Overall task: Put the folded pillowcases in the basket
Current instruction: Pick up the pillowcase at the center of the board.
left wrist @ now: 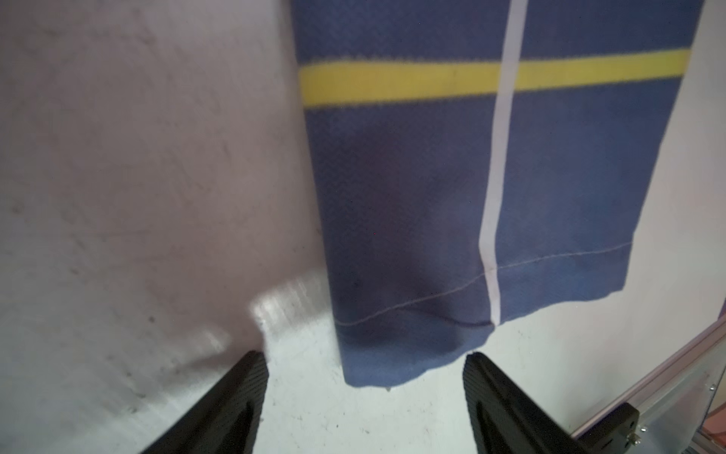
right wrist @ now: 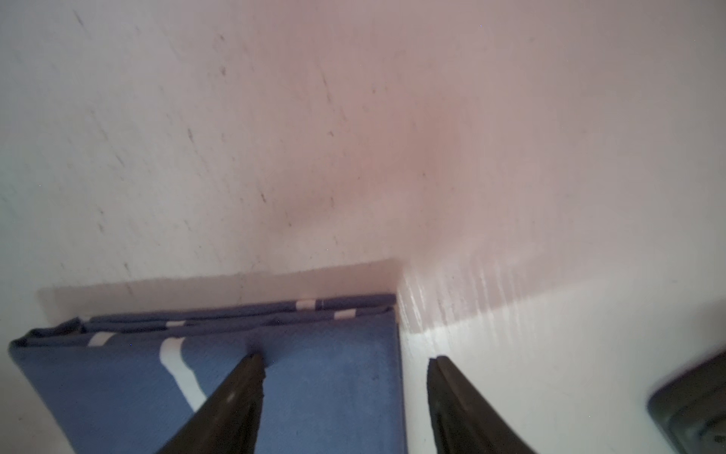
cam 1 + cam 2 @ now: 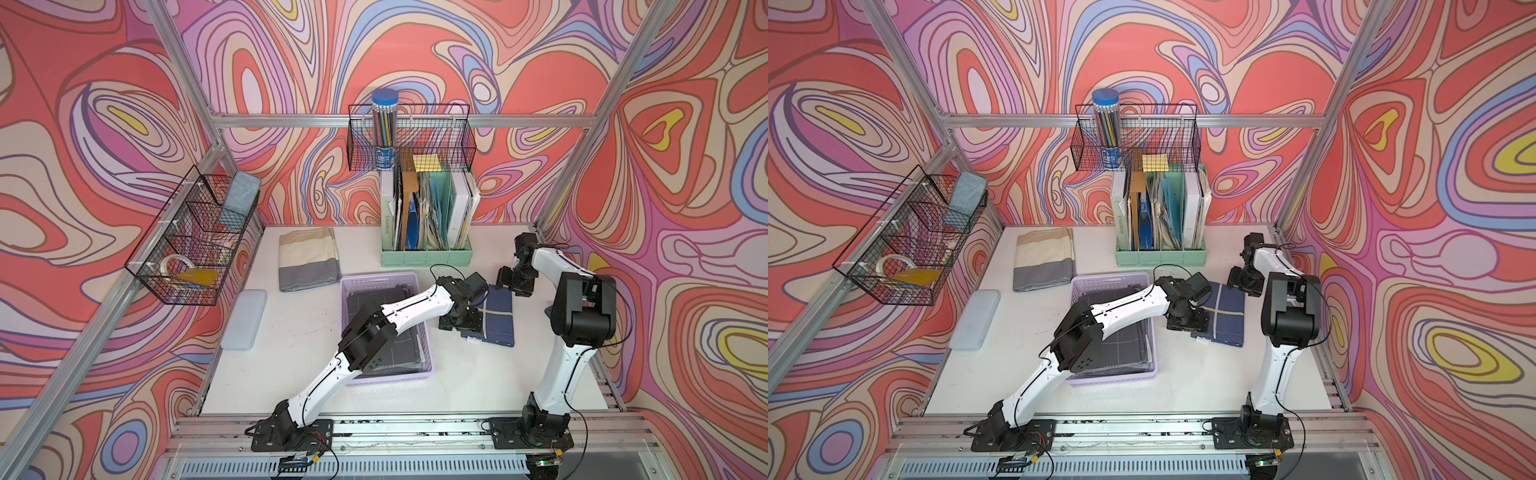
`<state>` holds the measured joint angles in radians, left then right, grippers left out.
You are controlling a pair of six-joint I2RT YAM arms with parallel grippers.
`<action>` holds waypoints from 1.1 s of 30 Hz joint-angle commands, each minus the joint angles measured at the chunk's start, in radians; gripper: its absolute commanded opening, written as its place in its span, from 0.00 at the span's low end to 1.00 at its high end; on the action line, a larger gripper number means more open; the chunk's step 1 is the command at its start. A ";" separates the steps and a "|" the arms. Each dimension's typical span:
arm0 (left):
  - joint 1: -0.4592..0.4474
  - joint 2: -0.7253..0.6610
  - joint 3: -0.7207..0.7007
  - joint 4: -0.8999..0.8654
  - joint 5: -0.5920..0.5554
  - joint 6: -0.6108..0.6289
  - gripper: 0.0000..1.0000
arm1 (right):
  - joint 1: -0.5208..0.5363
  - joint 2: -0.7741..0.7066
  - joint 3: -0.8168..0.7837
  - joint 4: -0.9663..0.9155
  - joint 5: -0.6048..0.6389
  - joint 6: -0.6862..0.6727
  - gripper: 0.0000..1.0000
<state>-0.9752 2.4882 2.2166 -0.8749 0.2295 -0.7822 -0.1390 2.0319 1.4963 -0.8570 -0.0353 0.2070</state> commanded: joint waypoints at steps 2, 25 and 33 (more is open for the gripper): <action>0.018 0.064 0.038 -0.043 0.058 -0.002 0.79 | -0.004 0.060 -0.003 -0.011 -0.081 -0.011 0.65; 0.015 0.084 0.025 0.025 0.173 -0.001 0.00 | 0.007 0.066 -0.095 0.003 -0.079 0.037 0.00; 0.035 -0.027 0.035 -0.021 0.091 0.083 0.00 | 0.032 -0.107 -0.203 0.155 -0.146 0.117 0.00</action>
<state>-0.9558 2.5397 2.2471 -0.8665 0.3943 -0.7574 -0.1322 1.9881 1.3621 -0.7303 -0.1196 0.2729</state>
